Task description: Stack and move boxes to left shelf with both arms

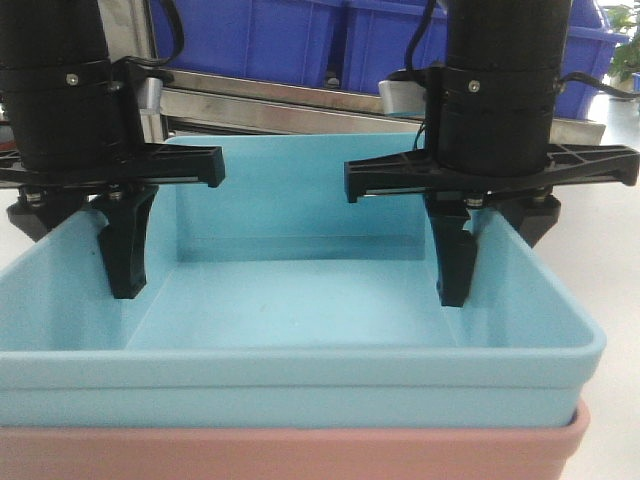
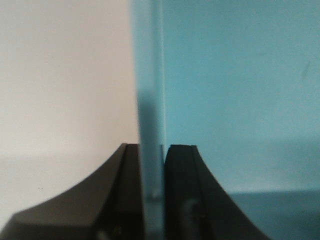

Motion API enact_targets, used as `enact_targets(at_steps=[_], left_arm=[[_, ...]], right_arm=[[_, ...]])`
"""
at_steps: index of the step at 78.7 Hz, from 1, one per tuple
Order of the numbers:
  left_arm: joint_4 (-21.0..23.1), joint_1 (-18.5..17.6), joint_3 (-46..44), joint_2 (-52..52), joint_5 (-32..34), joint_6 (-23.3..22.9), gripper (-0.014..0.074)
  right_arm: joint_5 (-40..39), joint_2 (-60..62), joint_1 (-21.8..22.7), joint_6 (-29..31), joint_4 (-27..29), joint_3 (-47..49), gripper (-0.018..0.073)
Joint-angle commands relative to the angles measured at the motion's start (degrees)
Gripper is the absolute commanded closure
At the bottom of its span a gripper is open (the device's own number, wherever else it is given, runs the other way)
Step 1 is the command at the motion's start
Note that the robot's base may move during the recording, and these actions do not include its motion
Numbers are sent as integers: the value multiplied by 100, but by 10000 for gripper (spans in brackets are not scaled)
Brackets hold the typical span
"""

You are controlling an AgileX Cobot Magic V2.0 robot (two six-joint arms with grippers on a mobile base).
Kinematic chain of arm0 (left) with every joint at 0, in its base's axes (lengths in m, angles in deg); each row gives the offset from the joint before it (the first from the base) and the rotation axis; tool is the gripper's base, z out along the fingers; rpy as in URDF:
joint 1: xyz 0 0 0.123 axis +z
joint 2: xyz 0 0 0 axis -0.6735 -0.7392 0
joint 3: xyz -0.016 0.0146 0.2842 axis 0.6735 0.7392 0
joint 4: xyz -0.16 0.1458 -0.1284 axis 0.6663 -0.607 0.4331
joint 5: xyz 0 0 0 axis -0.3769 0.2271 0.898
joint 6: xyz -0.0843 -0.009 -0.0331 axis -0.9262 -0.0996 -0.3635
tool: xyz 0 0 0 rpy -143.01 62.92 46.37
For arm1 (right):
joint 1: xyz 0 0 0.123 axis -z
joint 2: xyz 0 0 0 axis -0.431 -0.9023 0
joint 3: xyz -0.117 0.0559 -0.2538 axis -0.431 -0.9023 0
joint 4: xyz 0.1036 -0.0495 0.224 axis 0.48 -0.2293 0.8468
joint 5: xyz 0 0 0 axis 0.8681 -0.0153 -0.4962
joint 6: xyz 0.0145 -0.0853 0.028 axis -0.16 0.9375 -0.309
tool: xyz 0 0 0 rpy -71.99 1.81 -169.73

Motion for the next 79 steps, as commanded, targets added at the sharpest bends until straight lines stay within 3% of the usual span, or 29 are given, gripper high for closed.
enact_targets(at_steps=[1,15,24,52,68,79], left_arm=[[289,-40,-142,245,119,-11,603],[942,-4,-175,245,92,-11,603],[1046,-4,-345,245,-126,-137,603],[445,-4,-935,560,-1050,-759,603],[360,-51,-924,1045,-1438,-966,603],[120,-316,-784,1446,-1551,-1257,603]], right_arm=[[-56,249,-9,66,20,147,505],[37,267,-9,19,121,168,505],[329,274,-9,-195,115,314,505],[809,725,-147,-337,64,978,505],[1159,1150,-619,-853,-391,943,505],[1289,1377,-1026,-1141,-534,844,505]])
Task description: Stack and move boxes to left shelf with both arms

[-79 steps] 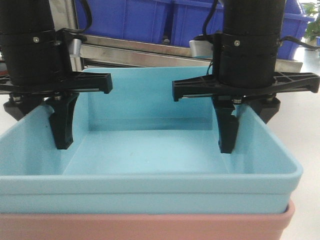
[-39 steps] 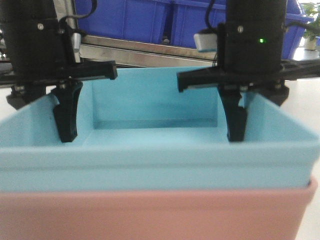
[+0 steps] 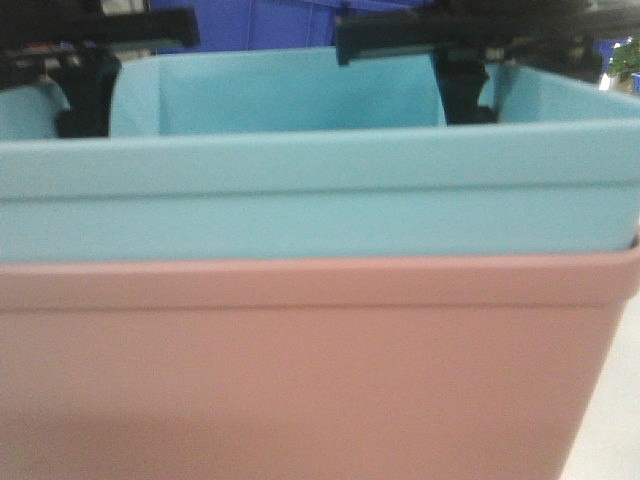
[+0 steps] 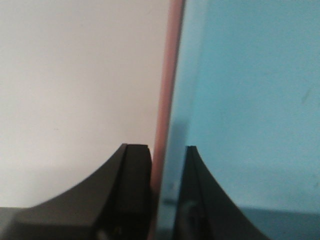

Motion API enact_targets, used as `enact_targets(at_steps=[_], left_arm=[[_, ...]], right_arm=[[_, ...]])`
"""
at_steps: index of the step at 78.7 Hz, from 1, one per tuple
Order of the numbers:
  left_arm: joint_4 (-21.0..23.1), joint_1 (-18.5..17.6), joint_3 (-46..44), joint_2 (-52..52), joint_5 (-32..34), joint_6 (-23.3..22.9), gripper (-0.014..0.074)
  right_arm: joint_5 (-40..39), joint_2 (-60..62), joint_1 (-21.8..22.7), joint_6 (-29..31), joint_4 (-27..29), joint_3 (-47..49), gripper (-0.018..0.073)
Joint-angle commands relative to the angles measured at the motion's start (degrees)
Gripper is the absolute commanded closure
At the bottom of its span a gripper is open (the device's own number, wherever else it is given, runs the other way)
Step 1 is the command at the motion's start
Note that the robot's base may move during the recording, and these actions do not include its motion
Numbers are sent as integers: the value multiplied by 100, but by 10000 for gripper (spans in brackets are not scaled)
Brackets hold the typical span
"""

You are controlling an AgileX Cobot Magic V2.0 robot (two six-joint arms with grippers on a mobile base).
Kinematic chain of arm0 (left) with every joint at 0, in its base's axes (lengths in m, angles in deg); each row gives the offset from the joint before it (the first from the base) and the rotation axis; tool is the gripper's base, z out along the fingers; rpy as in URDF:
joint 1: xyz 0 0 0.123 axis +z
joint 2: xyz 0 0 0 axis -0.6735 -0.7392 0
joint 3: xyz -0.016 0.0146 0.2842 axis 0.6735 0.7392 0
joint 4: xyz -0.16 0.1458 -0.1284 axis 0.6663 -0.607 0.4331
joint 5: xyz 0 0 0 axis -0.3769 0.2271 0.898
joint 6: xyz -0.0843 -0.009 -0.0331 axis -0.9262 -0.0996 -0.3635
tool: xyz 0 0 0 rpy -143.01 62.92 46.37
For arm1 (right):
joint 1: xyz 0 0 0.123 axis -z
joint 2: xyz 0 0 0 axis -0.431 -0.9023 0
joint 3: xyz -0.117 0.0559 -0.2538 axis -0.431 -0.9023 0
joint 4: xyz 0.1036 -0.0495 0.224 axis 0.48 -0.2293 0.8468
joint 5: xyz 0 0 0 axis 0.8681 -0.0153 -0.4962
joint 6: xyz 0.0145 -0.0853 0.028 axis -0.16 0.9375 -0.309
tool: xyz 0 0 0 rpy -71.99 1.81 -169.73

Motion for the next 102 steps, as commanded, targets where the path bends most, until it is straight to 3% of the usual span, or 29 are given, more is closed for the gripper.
enact_targets(at_steps=[1,23,59,86,102], left_arm=[[233,-261,-84,570,-289,-355,603],[126,-986,416,1232,-312,-1033,603],[158,-1643,765,1395,-312,-1584,603],[162,-1722,765,1407,-312,-1583,603],[150,-1722,765,1519,-312,-1583,603]], right_arm=[[30,440,-277,-176,94,135,505],[65,934,-564,-349,94,-209,505],[218,1718,-688,-661,104,-761,505],[235,1831,-1072,-985,146,-1015,505],[241,1831,-1083,-1027,121,-1015,505]])
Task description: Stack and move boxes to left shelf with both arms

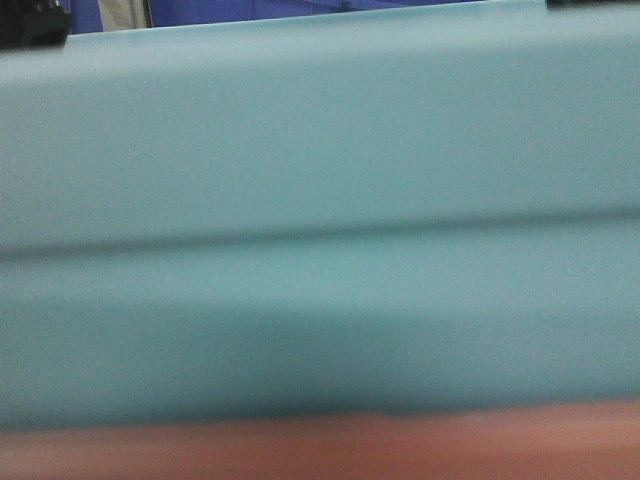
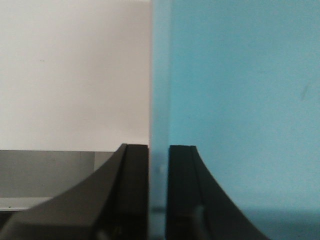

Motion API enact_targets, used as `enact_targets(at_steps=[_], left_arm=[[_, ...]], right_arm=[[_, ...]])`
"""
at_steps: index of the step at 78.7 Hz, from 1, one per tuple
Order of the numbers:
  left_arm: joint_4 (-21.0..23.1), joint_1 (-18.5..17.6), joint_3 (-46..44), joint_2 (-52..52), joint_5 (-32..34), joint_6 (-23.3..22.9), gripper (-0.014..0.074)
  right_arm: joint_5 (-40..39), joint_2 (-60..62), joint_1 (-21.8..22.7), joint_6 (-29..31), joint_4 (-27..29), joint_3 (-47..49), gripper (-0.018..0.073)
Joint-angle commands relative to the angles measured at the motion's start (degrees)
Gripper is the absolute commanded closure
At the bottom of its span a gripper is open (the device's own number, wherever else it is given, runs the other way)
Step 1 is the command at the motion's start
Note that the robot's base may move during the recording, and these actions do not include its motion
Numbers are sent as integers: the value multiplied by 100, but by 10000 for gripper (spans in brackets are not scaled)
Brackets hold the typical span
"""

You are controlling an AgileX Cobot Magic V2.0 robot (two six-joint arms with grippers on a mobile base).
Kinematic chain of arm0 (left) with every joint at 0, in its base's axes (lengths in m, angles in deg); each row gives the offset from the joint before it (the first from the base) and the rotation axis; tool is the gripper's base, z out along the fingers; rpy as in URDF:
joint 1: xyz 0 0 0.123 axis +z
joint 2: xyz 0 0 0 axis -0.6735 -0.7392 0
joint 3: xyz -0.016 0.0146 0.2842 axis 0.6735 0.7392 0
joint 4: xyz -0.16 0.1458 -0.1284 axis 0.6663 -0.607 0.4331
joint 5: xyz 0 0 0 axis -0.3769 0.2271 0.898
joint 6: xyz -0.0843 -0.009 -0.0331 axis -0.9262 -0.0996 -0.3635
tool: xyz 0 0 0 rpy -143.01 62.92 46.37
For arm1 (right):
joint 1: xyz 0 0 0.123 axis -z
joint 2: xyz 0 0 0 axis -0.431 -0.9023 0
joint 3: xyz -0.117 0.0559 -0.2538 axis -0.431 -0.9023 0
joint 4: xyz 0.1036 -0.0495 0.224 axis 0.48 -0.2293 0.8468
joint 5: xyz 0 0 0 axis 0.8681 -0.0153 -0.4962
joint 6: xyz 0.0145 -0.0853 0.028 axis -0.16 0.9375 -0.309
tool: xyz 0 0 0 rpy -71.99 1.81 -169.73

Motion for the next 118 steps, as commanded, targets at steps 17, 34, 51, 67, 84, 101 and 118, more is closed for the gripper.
enact_targets(at_steps=[17,34,51,67,84,101,118], left_arm=[[499,-121,-221,392,-284,-60,603],[499,-121,-221,392,-284,-60,603],[379,-121,-221,392,-284,-60,603],[335,-121,-221,392,-284,-60,603],[321,-121,-221,392,-284,-60,603],[321,-121,-221,392,-284,-60,603],[321,-121,-221,392,-284,-60,603]], right_arm=[[222,206,-96,-46,312,234,505],[208,187,-97,-46,308,234,505],[234,187,-97,-59,313,234,505],[271,187,-103,-88,373,234,505],[207,187,-269,-164,363,234,505],[202,187,-268,-171,307,234,505],[208,187,-268,-171,215,234,505]])
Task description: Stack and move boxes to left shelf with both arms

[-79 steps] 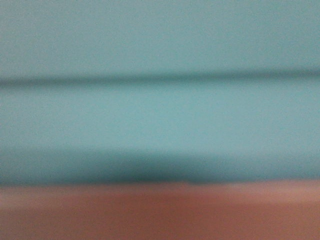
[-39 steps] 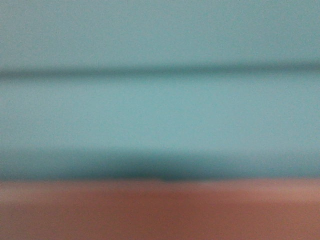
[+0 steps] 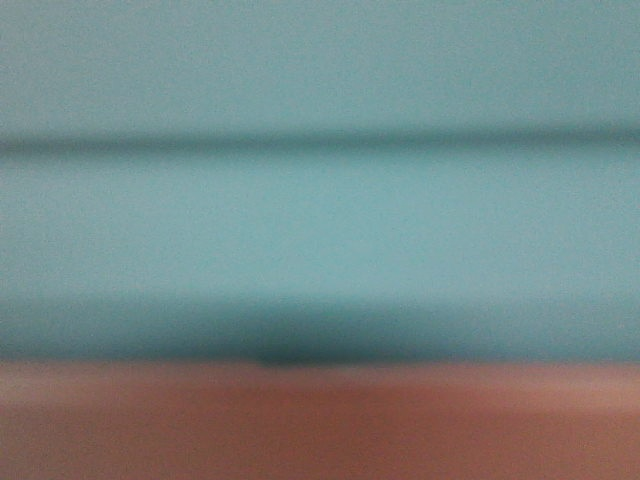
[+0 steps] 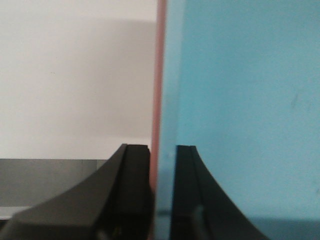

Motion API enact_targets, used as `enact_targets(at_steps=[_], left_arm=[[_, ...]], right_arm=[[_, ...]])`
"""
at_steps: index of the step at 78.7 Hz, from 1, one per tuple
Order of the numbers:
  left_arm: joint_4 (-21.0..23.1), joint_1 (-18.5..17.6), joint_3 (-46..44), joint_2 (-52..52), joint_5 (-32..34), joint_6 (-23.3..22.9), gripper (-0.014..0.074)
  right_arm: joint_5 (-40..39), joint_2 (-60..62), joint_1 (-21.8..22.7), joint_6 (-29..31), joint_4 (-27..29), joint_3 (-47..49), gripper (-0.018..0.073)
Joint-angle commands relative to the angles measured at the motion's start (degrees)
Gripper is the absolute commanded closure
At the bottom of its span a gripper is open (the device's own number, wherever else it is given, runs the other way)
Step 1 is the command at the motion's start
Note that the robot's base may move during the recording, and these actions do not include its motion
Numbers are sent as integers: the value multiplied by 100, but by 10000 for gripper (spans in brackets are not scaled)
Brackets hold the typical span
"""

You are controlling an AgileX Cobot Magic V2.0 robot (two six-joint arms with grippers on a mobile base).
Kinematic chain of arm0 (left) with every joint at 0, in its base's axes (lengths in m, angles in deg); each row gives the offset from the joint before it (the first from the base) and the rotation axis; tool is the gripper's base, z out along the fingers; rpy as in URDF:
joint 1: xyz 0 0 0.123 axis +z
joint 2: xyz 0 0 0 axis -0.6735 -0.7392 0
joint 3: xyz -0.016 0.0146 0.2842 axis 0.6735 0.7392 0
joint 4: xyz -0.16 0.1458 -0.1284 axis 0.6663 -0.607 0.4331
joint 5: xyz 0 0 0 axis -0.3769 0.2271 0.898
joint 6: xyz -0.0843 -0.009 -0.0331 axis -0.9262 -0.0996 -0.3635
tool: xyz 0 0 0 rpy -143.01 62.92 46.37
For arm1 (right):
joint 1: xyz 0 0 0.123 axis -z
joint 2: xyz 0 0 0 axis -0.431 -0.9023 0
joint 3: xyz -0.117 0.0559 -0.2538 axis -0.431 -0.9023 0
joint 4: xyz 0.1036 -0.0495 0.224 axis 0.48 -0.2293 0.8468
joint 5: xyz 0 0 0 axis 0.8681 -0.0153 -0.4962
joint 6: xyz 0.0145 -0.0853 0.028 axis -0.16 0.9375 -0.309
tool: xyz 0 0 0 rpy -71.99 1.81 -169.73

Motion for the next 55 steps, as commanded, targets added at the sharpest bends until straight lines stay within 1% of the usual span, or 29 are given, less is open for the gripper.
enact_targets(at_steps=[1,55], left_arm=[[539,-121,-229,206,-284,-60,603],[539,-121,-229,206,-284,-60,603]], right_arm=[[208,187,-81,16,222,234,505],[219,187,-81,16,228,234,505]])
